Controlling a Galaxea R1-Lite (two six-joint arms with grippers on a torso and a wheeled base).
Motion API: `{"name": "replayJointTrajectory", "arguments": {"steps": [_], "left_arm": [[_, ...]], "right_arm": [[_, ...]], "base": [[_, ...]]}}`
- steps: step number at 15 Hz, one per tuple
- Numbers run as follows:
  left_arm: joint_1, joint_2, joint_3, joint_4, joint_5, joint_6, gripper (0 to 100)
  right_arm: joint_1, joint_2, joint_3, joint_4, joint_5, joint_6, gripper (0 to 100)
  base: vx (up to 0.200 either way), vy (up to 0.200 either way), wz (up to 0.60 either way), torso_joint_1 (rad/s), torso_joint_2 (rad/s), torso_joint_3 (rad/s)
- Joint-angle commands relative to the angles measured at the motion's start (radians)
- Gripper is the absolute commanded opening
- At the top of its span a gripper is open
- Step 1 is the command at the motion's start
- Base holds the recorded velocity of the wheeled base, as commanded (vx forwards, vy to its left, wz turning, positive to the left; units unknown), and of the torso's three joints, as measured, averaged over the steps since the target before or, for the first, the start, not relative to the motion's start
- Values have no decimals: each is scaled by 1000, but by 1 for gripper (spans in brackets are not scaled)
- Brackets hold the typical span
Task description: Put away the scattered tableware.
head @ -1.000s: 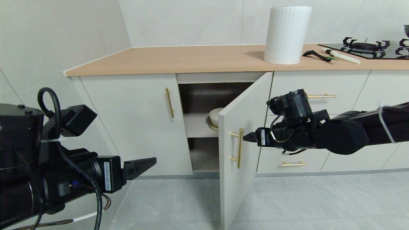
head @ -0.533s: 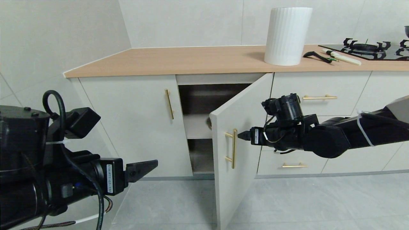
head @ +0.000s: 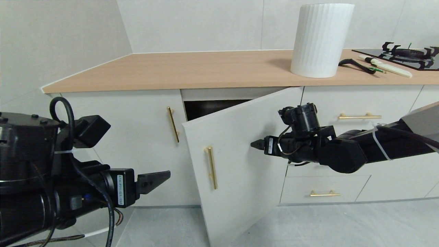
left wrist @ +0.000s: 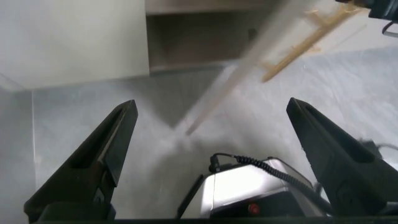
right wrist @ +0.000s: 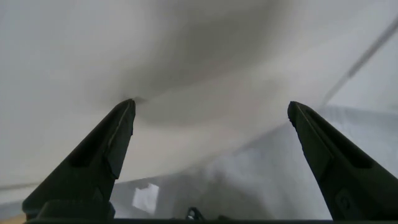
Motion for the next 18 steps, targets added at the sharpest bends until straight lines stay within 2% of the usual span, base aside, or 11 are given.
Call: {"name": "replayJointTrajectory", "arguments": {"steps": [1,4,7,10,14,18], "left_arm": [[0,3,1,1,1,0,100],[0,4,6,1,-1,0,100],[0,17,7,1,1,0,100],[0,17,6,-1,-1,0,100],[0,17,7,1,-1,2,100],[0,17,7,1,-1,2,100]], "right_arm": [[16,6,-1,-6,0,12,100],[18,22,-17,-7,-2,21,100],[30,71,-121,-1,-19,178,100],[28,114,-182,-1,-77,215,100],[16,203,-294,-4,-204,251,100],[-2,252,-354,-4,-266,262,100]], "base": [[0,0,0,0,0,0],[0,0,0,0,0,0],[0,0,0,0,0,0],[0,0,0,0,0,0],[0,0,0,0,0,0],[0,0,0,0,0,0]]}}
